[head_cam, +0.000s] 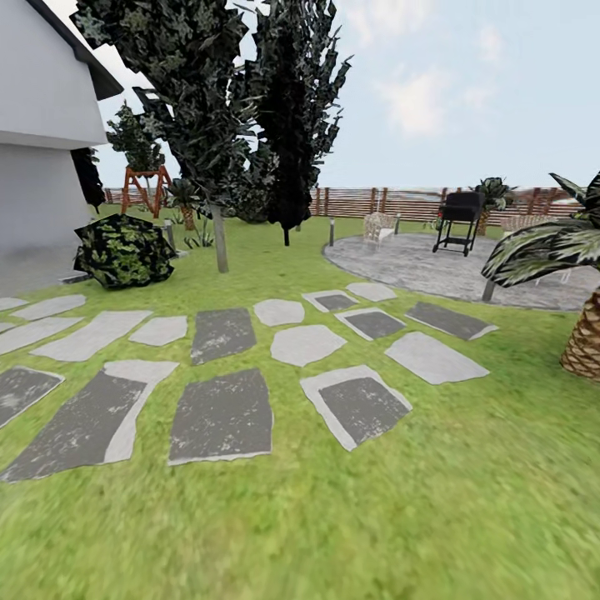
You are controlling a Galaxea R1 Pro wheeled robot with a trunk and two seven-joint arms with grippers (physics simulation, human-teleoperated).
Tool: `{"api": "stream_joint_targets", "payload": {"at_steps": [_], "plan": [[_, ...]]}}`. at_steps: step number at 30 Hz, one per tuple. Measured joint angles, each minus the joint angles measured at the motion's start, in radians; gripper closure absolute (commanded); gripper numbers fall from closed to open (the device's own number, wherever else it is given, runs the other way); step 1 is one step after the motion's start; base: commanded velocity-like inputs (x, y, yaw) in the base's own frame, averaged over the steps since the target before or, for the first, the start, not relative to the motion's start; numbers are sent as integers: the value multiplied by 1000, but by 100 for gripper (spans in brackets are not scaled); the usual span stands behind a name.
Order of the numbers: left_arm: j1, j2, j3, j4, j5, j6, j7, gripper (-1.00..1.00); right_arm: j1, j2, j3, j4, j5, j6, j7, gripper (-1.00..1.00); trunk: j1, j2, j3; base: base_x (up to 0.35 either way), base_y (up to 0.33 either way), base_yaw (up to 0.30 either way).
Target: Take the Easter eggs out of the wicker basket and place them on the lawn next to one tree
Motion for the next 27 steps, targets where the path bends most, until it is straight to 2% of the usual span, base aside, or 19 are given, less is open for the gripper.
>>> {"api": "stream_joint_targets", "payload": {"at_steps": [27], "plan": [[0, 0, -1, 0, 1, 0, 0, -100, 0, 0, 0, 0, 0, 0, 0, -100, 0, 0, 0, 310, 0, 0]]}}
